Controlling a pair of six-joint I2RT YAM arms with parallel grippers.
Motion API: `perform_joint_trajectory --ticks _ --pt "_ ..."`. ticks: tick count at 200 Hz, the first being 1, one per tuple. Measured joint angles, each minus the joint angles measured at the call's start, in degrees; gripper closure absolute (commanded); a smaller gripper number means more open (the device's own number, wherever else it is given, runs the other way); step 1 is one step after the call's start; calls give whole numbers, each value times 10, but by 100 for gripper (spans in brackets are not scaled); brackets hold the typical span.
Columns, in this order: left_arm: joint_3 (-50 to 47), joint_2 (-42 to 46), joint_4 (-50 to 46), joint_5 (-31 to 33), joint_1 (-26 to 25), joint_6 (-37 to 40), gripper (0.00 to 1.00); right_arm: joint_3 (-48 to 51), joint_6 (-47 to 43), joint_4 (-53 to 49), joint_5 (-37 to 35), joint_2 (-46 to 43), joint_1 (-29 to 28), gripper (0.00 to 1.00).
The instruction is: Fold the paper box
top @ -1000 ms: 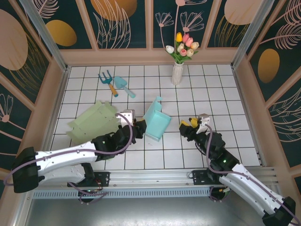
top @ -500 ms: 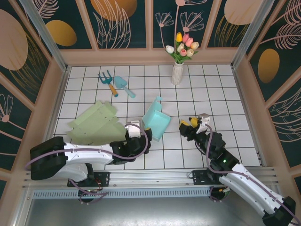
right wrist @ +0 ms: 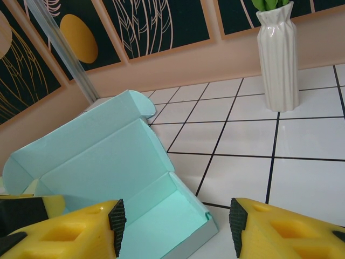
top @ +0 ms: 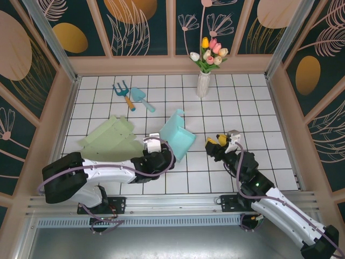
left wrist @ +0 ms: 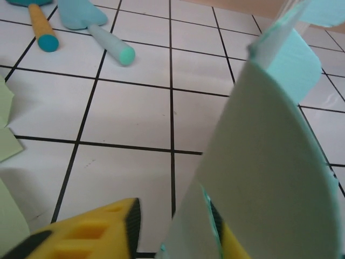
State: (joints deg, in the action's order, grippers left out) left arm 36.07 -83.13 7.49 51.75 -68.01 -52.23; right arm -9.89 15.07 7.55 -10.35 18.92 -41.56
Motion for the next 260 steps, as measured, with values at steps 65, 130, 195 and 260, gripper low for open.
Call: perform_joint_trajectory --ticks 65,130,195,260 --pt "0 2 62 -5 19 189 100 2 -18 25 21 34 0 42" --pt "-81 75 218 -94 43 449 100 3 -146 107 71 152 41 42" --pt "-90 142 288 -176 84 602 100 -45 -286 195 293 316 282 48" --pt "-130 209 315 -257 133 632 100 -121 -525 94 450 342 283 48"
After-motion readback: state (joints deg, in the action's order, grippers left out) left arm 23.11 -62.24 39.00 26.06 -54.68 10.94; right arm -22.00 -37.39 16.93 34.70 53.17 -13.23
